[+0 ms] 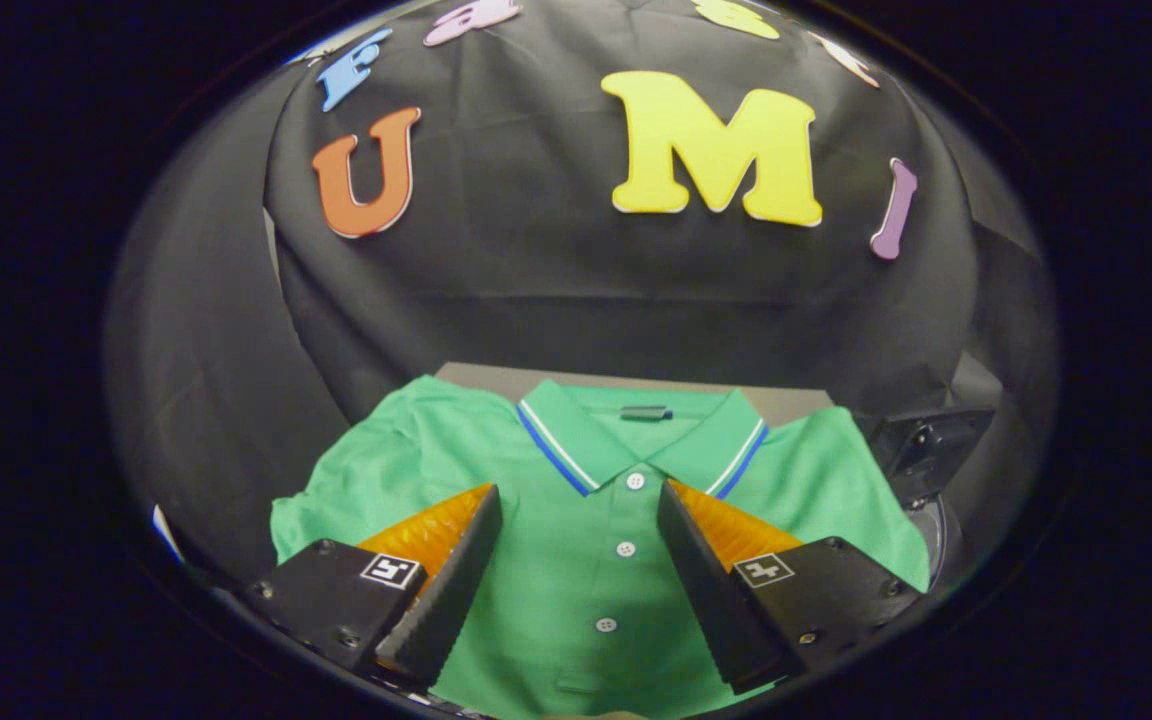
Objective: Put the clothes into the washing machine and then close the washing machine lid.
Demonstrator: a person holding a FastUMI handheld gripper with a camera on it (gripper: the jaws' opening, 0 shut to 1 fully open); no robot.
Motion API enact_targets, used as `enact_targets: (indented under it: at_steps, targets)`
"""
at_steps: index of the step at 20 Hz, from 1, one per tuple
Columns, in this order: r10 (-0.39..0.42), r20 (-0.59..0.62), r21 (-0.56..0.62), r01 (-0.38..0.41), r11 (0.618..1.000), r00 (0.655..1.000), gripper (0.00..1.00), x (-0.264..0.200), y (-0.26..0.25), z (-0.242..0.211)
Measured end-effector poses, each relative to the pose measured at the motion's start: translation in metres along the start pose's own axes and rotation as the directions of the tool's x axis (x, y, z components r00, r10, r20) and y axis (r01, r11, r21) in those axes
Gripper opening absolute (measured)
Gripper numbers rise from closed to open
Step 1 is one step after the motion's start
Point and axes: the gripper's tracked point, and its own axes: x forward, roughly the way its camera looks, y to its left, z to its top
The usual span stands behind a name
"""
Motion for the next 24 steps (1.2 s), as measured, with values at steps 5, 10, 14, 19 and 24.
enact_targets:
  at_steps: [5, 10, 14, 19, 24]
  targets:
    - [-0.048, 0.022, -0.031, 0.049, 0.998, 0.999, 0.99, 0.006, -0.003, -0.002]
    - [-0.033, 0.015, -0.046, 0.033, 0.998, 0.999, 1.0, 0.009, -0.002, -0.005]
    - [-0.02, -0.003, -0.046, 0.02, 0.999, 1.0, 0.95, 0.006, -0.006, -0.006]
    - [0.004, 0.018, -0.025, -0.004, 1.0, 1.0, 0.37, 0.008, -0.02, -0.004]
    - [0.133, 0.009, 0.006, -0.133, 0.991, 0.991, 0.1, 0.001, -0.022, -0.006]
